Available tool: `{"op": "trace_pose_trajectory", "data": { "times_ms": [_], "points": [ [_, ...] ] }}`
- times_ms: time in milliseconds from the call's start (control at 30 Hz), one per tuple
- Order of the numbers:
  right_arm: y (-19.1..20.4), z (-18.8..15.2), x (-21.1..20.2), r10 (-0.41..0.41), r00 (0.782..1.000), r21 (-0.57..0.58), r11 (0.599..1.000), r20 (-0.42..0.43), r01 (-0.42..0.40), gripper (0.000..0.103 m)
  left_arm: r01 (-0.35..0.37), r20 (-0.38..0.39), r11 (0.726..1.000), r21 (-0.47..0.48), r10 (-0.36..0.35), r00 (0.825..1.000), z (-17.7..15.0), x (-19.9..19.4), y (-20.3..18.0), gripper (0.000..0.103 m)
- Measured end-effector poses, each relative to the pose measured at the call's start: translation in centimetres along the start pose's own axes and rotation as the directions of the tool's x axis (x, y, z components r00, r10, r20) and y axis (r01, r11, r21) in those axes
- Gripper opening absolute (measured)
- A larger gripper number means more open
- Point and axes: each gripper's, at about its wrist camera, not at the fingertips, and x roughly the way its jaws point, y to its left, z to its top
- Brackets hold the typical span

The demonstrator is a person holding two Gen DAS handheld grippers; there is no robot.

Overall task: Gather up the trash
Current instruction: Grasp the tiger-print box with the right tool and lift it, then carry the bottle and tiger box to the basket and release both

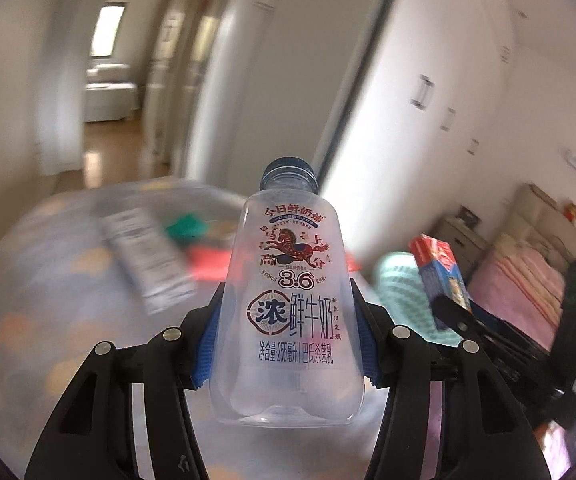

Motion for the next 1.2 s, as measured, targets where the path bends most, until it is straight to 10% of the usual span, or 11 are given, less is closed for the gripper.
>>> {"op": "trace_pose_trajectory", "data": {
  "times_ms": [367,600,733,833,1200],
  "points": [
    [-13.1,3.5,2.4,-0.231,0.972,0.204,0.95,-0.048,0.236,0.057,0.267,-0.212,0.964,-0.005,-0.262,0.942,2.1,12.1,-11.4,0.054],
    [-17.6,3.0,6.7,-0.282,0.94,0.24,0.915,-0.189,0.323,0.058,0.277,-0.298,0.961,0.024,-0.258,0.919,0.5,18.2,-15.3,0.054],
    [-18.8,3.2,8.1,-0.306,0.929,0.252,0.901,-0.208,0.354,0.059,0.253,-0.316,0.965,0.07,-0.22,0.923,0.3,20.5,-16.5,0.054],
    [-19.9,3.1,8.3,-0.312,0.924,0.28,0.887,-0.222,0.367,0.07,0.276,-0.306,0.958,0.078,-0.24,0.921,0.6,20.8,-16.9,0.074],
    [-18.4,2.7,6.7,-0.279,0.941,0.266,0.908,-0.19,0.323,0.07,0.261,-0.204,0.963,0.071,-0.242,0.948,1.7,15.0,-13.0,0.074]
  ]
}}
